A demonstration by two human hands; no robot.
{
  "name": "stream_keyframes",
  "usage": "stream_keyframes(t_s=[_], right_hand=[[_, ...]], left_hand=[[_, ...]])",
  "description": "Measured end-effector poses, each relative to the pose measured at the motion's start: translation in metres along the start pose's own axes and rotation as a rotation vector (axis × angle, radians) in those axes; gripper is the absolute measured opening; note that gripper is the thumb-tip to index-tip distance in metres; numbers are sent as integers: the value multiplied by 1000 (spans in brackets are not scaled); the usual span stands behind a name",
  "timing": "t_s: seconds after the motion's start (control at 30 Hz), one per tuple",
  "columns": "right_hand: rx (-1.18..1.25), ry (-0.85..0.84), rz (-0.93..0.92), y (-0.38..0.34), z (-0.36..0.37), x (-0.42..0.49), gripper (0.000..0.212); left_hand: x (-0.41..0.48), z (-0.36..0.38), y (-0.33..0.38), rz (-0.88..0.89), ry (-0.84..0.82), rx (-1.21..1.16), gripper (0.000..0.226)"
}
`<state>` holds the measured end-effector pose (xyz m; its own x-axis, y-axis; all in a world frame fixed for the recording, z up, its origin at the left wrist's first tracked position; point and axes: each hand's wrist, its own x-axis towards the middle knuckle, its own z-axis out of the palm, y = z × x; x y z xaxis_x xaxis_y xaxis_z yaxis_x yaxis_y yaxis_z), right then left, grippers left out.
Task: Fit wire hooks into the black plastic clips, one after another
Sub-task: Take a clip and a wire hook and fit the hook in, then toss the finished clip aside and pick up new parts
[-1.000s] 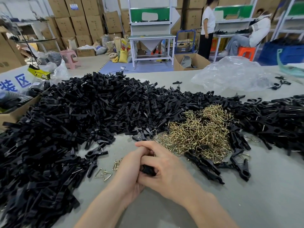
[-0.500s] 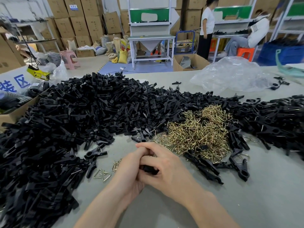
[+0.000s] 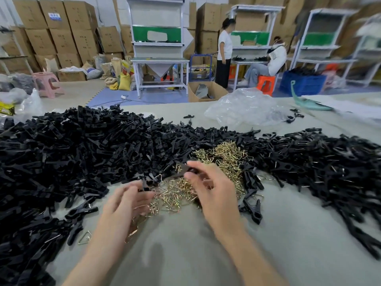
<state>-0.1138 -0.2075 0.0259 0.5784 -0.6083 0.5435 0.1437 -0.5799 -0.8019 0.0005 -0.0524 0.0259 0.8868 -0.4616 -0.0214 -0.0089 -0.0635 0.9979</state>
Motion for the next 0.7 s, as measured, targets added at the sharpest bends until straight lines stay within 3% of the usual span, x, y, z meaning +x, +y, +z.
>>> stream_keyframes(t_s=[0.07, 0.1, 0.17, 0.2, 0.3, 0.4, 0.6, 0.7], right_hand=[[186, 308, 97, -2, -41, 33, 34], [327, 466, 173, -3, -62, 53, 49], [525, 680, 354, -5, -102, 80, 90], [525, 692, 418, -4, -114, 85, 101], [388, 571, 493, -4, -104, 73, 96], [278, 342, 421, -2, -59, 39, 75], [162, -21, 182, -1, 21, 2, 51], [91, -138, 117, 7, 38, -8, 49]], left_hand=[[0, -8, -6, 222, 151, 413, 13], [1, -15, -9, 270, 228, 624, 13], [7, -24, -15, 206, 356, 971, 34], [8, -28, -17, 157, 412, 1047, 50], [8, -40, -19, 90, 498, 1008, 74], [10, -49, -19, 32, 394, 1156, 76], [7, -46, -11, 86, 448, 1220, 36], [14, -47, -12, 121, 406, 1215, 40]])
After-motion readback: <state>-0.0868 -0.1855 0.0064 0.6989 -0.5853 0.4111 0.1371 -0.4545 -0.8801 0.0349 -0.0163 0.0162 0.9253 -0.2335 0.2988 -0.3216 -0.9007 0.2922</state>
